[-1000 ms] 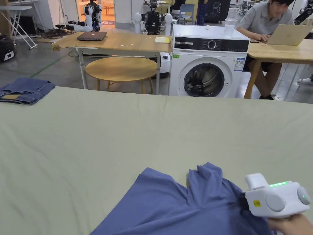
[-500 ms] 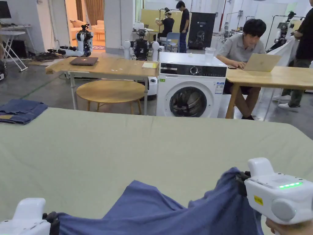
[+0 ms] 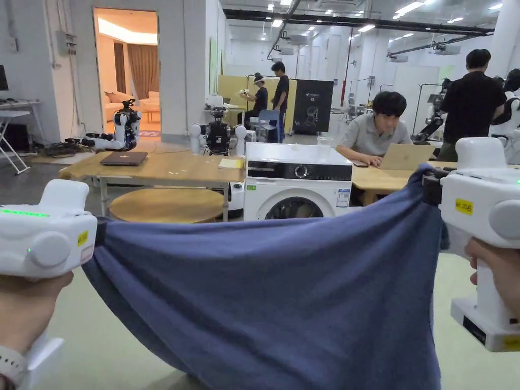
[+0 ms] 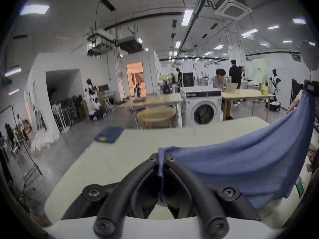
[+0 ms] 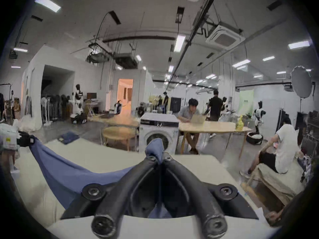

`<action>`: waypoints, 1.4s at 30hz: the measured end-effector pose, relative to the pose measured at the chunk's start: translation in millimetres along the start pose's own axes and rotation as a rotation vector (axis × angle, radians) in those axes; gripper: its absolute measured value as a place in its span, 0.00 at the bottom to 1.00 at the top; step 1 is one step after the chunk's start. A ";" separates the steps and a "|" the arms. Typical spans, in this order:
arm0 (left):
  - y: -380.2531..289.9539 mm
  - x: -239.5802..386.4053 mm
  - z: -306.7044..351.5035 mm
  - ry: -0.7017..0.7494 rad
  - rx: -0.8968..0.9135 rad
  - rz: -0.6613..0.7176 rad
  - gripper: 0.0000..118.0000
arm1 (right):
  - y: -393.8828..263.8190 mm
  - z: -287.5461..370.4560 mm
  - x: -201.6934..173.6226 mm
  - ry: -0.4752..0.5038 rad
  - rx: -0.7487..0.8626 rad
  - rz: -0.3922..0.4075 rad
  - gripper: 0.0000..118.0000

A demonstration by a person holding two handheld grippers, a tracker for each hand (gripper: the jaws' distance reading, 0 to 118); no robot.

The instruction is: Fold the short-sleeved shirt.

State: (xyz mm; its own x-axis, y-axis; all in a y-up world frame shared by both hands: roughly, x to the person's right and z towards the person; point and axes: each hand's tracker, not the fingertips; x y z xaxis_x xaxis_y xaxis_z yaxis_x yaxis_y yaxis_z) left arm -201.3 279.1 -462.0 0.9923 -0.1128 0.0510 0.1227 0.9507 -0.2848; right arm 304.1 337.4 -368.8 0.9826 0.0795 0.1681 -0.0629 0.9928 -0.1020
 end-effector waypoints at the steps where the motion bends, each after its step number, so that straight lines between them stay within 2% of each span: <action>1: 14.0 0.8 -1.9 -0.003 0.031 0.006 0.00 | 13.3 -3.7 0.7 -0.008 0.021 0.007 0.00; 4: 56.1 0.3 -4.5 -0.006 0.092 0.031 0.00 | 47.6 -14.0 1.9 -0.033 0.082 0.016 0.00; 10: 130.2 -12.3 -11.9 0.009 0.171 0.055 0.00 | 109.7 -39.4 0.8 -0.061 0.152 -0.014 0.00; 15: 150.2 -12.2 -18.8 0.068 0.199 -0.033 0.00 | 121.8 -56.4 -2.9 -0.076 0.169 -0.007 0.00; 18: 132.2 -8.0 -31.6 0.068 0.188 -0.034 0.00 | 100.6 -70.0 -5.5 -0.074 0.143 -0.016 0.00; 23: 62.8 4.5 -66.4 0.009 0.046 -0.003 0.00 | 20.7 -97.9 -4.2 -0.103 0.031 -0.031 0.00; 25: 41.2 9.8 -71.3 0.036 0.032 -0.005 0.00 | -5.2 -99.7 -2.0 -0.119 0.027 -0.029 0.00; 30: 23.9 15.3 -59.3 0.026 0.021 -0.013 0.00 | -24.5 -85.8 3.9 -0.110 0.016 -0.034 0.00; 37: -11.8 14.6 16.2 -0.048 0.041 -0.040 0.00 | -50.5 1.3 12.4 -0.083 0.022 0.008 0.00; 40: -55.6 15.4 59.8 -0.095 -0.001 -0.069 0.00 | -88.2 54.7 17.0 -0.075 -0.002 0.035 0.00; 42: -94.1 13.0 88.8 -0.154 -0.033 -0.045 0.00 | -120.6 88.0 18.5 -0.058 -0.070 0.081 0.00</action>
State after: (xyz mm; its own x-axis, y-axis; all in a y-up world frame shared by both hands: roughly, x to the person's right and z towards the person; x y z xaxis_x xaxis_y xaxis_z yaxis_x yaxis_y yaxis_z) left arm -201.4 213.8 -349.5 0.9718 -0.1072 0.2103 0.1702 0.9353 -0.3101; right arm 314.5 227.0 -267.1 0.9628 0.1665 0.2131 -0.1275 0.9744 -0.1854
